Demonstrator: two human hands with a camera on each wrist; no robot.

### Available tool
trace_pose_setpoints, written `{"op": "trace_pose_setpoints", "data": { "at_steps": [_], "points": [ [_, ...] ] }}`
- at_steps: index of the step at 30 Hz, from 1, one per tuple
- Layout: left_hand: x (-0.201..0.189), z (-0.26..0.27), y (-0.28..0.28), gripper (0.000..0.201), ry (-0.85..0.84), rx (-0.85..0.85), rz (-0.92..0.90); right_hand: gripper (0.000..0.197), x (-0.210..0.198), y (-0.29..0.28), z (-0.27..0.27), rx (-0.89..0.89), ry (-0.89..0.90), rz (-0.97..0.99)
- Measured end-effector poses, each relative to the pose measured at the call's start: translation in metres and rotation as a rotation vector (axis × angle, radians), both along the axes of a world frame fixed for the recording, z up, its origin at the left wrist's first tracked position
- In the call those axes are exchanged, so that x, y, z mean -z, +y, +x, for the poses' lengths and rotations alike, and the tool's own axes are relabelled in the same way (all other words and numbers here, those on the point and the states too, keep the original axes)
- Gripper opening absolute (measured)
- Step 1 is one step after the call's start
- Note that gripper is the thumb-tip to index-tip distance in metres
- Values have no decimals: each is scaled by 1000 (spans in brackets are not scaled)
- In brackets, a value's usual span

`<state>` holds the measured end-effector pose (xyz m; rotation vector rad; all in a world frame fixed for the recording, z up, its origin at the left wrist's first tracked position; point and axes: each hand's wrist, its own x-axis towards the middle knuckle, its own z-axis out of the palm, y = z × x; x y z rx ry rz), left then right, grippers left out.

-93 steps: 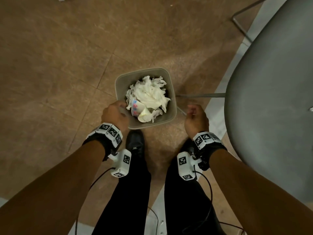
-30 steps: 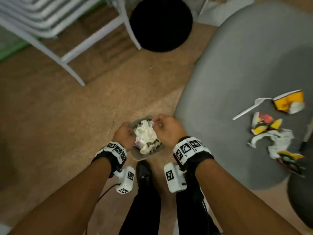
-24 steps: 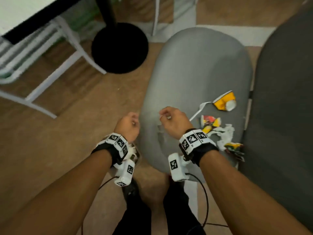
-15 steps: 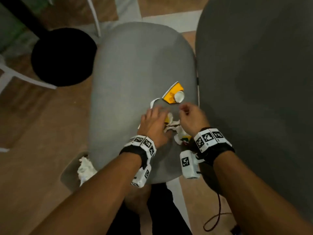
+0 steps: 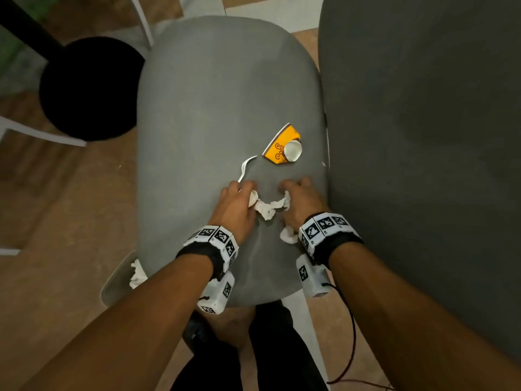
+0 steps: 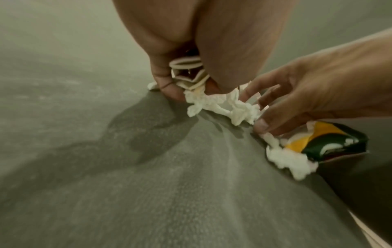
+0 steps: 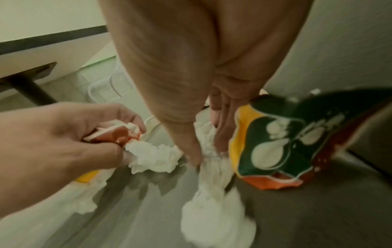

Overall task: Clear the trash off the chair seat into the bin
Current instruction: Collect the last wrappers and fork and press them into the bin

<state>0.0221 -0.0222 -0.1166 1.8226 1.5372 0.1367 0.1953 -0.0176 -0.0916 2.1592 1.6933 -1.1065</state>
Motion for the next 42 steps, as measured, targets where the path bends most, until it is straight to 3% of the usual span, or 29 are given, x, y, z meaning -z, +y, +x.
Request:
{"op": "trace_pose_setpoints", "data": {
  "at_steps": [3,8,11,15,20,23,28,32,36,39,42],
  "points": [
    [-5,-10,-2,37,-49,-77,-9,24,8,6,-9,-78,-31,1],
    [-12,-28,-3,38,-93,-146,-11,10,0,20,-13,220,178,162],
    [-14,-34,-1,41,-106,-166,-16,22,-5,39,-7,218,169,371],
    [-15,-33,2,41,-150,-229,-23,40,-3,64,5,36,57,480],
    [-12,-29,5,40,-154,-223,-23,67,14,82,12,-87,-3,267],
    [-9,-29,4,40,-157,-230,-29,52,25,76,9,-241,-79,184],
    [-11,-35,3,38,-146,-270,-40,45,21,72,5,-274,-133,186],
    [-15,-42,0,36,-147,-289,-40,51,10,71,-2,-243,-69,182],
    [-18,-44,-8,35,-139,-195,-37,55,-2,56,-16,-224,38,172],
    [-16,-40,-18,35,-157,-94,-70,47,-10,43,-32,-266,131,165],
    [-16,-38,-29,36,-242,-107,-82,35,-17,34,-48,-250,227,93]
  ]
}}
